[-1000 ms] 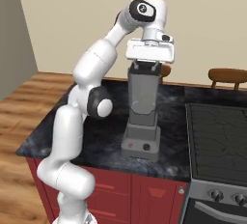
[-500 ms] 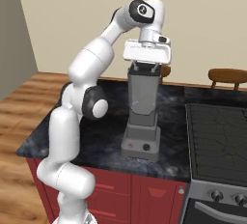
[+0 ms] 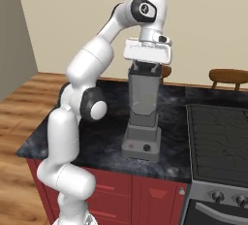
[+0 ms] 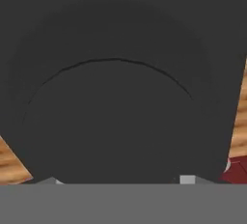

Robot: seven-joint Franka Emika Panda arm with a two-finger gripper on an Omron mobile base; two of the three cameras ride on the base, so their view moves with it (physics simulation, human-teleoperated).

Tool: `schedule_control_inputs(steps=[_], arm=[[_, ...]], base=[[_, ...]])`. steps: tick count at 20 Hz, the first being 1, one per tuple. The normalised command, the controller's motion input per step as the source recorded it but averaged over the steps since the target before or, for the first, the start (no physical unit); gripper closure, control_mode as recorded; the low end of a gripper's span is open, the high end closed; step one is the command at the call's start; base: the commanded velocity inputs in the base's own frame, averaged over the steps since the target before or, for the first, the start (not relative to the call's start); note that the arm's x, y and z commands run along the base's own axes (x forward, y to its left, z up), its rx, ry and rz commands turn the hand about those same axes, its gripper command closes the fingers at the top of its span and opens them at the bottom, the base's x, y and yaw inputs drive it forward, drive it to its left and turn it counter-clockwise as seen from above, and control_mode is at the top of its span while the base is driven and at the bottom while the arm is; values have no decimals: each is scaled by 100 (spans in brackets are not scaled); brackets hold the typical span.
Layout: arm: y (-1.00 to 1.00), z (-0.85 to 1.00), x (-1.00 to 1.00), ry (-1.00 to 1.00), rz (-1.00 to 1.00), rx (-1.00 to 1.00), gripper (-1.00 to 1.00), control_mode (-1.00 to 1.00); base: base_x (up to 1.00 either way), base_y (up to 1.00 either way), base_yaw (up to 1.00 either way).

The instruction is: Open the blender lid, put the pear in the blender, close the lid, and start the blender.

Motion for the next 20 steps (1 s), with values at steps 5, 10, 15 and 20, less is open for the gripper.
schedule_control_inputs(steps=[5,10,15,20], arm=[[0,19,0,-16,-7,0,-100,-100],[0,38,-1,-21,-6,0,-100,-100],[4,26,-50,-30,-4,0,-100,-100],[11,-10,-99,-25,0,4,-100,-100]], base=[[0,0,0],[0,0,0],[0,0,0],[0,0,0]])
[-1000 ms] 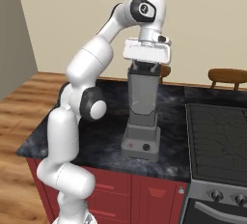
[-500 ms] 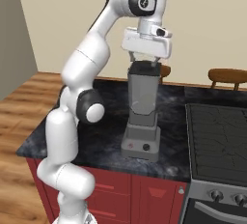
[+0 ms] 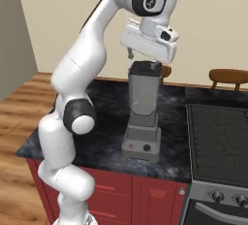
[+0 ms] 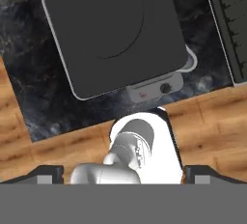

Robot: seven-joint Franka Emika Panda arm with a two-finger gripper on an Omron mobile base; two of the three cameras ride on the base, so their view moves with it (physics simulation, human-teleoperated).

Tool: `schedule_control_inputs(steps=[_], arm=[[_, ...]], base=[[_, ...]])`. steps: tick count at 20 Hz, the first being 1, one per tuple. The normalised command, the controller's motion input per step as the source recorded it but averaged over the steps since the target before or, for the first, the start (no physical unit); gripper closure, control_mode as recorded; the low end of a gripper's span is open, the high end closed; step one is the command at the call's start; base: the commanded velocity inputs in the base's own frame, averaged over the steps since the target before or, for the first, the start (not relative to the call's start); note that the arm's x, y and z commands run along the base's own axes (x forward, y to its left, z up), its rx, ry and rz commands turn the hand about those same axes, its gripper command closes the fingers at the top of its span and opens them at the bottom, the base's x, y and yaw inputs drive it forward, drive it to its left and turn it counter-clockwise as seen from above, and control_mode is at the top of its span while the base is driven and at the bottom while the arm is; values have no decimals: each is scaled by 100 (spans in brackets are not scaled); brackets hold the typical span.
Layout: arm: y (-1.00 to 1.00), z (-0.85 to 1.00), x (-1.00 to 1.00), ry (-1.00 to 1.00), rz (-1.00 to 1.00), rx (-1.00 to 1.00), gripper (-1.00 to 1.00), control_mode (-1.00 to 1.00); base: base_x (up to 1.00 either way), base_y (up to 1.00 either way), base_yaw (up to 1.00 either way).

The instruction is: Open the blender lid, put the pear in the blender, close the lid, and start the blender.

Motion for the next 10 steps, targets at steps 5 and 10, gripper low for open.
schedule_control_inputs(steps=[5,10], arm=[[21,-55,-97,-10,-4,12,-100,-100],[44,-86,-56,0,-10,11,-100,-100]], base=[[0,0,0],[0,0,0]])
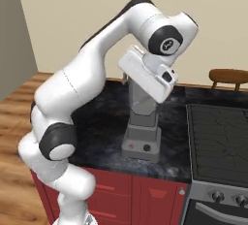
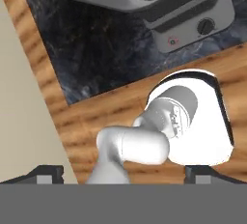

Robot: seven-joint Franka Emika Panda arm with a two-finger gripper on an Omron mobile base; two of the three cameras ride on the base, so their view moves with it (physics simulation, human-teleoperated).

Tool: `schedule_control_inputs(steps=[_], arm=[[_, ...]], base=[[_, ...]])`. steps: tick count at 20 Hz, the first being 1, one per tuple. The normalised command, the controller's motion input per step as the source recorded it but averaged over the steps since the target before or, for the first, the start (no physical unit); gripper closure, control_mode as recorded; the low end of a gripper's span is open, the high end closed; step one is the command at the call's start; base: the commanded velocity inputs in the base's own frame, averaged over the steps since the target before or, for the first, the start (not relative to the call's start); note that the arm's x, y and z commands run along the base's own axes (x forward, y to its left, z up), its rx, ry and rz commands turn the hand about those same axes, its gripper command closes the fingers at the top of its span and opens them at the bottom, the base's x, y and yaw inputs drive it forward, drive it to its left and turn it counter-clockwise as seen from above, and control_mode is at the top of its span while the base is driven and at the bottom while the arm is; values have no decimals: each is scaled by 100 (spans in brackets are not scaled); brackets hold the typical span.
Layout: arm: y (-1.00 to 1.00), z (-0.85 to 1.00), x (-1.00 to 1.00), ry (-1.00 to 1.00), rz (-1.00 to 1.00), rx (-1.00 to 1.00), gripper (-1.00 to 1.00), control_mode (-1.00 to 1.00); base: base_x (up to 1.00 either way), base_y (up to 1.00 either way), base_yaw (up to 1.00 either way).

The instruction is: Open the blender lid, put the pear in the blender, close the lid, and start the blender.

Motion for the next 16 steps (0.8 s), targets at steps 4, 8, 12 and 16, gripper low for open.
schedule_control_inputs(steps=[4,8,12,16], arm=[[47,-98,-22,0,-10,10,-100,-100],[38,-65,-6,-11,-5,6,-100,-100],[4,-20,0,-8,-4,5,-100,-100],[0,-11,1,0,-3,7,-100,-100]], base=[[0,0,0],[0,0,0],[0,0,0],[0,0,0]])
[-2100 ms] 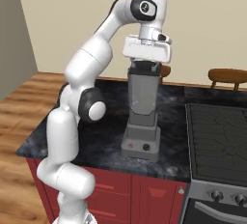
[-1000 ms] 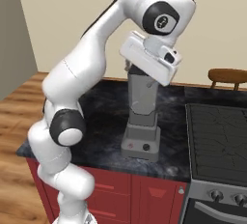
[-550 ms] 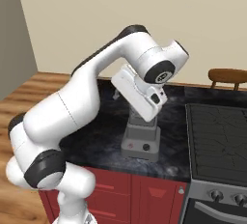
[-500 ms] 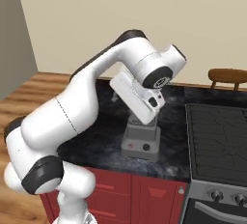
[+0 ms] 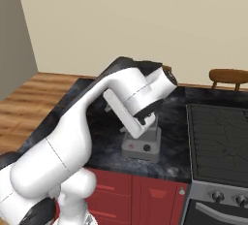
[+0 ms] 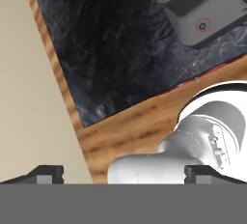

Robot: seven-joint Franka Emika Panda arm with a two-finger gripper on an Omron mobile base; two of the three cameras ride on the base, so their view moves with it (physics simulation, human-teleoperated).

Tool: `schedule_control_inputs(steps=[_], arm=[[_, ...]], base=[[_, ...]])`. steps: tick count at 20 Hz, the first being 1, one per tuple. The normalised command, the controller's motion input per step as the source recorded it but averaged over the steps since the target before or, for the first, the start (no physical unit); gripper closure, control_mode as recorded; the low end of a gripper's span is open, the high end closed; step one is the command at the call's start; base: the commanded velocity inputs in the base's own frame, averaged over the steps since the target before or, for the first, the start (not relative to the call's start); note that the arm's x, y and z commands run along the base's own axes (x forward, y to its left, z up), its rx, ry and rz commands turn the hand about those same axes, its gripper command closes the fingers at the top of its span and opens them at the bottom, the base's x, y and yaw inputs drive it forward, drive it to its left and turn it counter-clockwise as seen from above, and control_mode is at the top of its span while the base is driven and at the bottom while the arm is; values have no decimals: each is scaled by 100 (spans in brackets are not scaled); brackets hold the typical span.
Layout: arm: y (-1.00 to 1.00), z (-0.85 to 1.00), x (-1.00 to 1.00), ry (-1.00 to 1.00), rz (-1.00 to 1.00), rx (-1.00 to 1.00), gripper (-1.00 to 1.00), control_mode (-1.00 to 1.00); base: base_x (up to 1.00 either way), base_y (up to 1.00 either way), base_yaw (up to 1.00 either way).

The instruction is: Open the blender lid, put the pear in the blender, close the lid, and start the blender.

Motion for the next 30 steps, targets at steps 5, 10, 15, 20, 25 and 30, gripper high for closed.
schedule_control_inputs(steps=[5,10,15,20,25,30], arm=[[0,-21,7,-7,0,3,-100,-100],[0,-33,9,-17,-1,-3,-100,-100],[0,-44,4,-11,-2,-9,-100,-100],[10,-40,13,-1,0,-6,-100,-100],[12,-26,24,0,0,-3,-100,-100],[2,-19,26,0,0,-1,-100,-100]], base=[[0,0,0],[0,0,0],[0,0,0],[0,0,0],[0,0,0],[0,0,0]])
